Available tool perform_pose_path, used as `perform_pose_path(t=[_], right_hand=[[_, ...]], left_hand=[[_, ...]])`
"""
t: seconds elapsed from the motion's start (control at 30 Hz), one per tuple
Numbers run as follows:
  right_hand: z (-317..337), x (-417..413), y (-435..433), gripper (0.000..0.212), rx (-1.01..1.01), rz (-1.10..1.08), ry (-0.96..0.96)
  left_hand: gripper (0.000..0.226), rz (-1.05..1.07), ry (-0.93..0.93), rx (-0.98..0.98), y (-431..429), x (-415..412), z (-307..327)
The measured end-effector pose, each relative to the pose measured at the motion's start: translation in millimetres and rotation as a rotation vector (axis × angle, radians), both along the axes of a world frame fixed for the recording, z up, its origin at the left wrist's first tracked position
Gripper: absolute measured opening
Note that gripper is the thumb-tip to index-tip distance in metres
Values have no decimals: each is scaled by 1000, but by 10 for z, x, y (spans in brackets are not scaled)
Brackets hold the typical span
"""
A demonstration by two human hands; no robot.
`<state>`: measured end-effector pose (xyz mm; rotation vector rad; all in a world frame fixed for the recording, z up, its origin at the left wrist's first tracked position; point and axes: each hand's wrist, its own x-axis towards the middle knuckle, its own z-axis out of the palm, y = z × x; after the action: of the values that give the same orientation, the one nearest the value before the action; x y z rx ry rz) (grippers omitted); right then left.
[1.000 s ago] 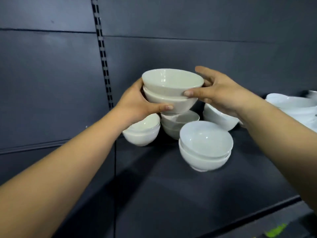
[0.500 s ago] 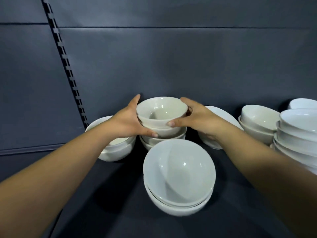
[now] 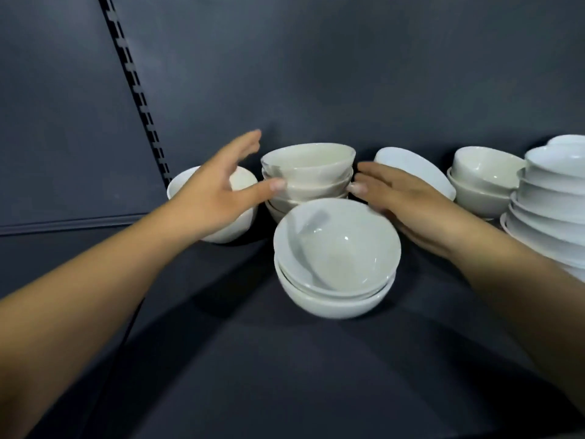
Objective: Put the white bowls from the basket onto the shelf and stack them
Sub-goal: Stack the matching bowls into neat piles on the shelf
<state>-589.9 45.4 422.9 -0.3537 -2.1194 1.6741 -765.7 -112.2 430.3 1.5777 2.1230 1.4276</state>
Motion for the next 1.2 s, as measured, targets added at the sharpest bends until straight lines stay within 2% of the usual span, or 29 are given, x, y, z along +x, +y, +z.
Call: perform_pose_path(t=[0.03, 0.1, 0.13, 0.2, 0.27, 0.33, 0.4, 0.43, 0.5, 0.53, 0.6, 0.73, 0.9, 1.0, 1.07, 1.13, 1.2], right_hand=[[-42, 119, -66, 21, -30, 29, -7], [-155, 299, -166, 78, -29, 77, -42], [-201, 354, -179, 93, 0, 102, -60], [-243, 432, -239, 91, 81, 173, -76], [-278, 471, -271, 122, 198, 141, -144], [-311, 460, -318, 141, 255, 54, -158], [-330, 459, -397, 135, 250, -30, -121], [-340, 461, -431, 119, 258, -61, -93], [-357, 467, -515, 78, 288, -101, -45], [-375, 466, -537, 69, 279, -116, -22], [-399, 471, -567, 69, 269, -132, 13], [-366, 470, -621, 69, 240, -140, 18], [-368, 472, -680, 71, 249, -171, 7], [-383, 495, -639, 82, 231, -106, -41], [-328, 532, -536, 86, 105, -132, -53], [-279, 527, -330, 72, 134, -354, -32], [-232, 480, -32, 59, 329, -608, -80]], left_hand=[[94, -103, -81, 51, -137, 96, -43], [95, -302, -219, 3, -341, 302, -168], [95, -382, -222, -64, -375, 369, -231], [95, -455, -135, -158, -362, 450, -344], [102, -388, -81, -146, -300, 446, -403], [88, -340, -89, -113, -236, 433, -415], [67, -313, -147, -78, -209, 430, -429], [60, -306, -165, -69, -204, 419, -438], [67, -317, -117, -71, -215, 428, -430], [75, -332, -72, -73, -221, 440, -432], [84, -349, -29, -60, -231, 451, -434], [85, -361, -42, -32, -252, 484, -424], [112, -244, -11, -46, -266, 616, -435], [91, -302, -26, 46, -258, 597, -485], [82, -277, -34, 80, -285, 619, -501], [71, -210, -24, 99, -317, 672, -519], [64, -153, -34, 129, -346, 759, -522]])
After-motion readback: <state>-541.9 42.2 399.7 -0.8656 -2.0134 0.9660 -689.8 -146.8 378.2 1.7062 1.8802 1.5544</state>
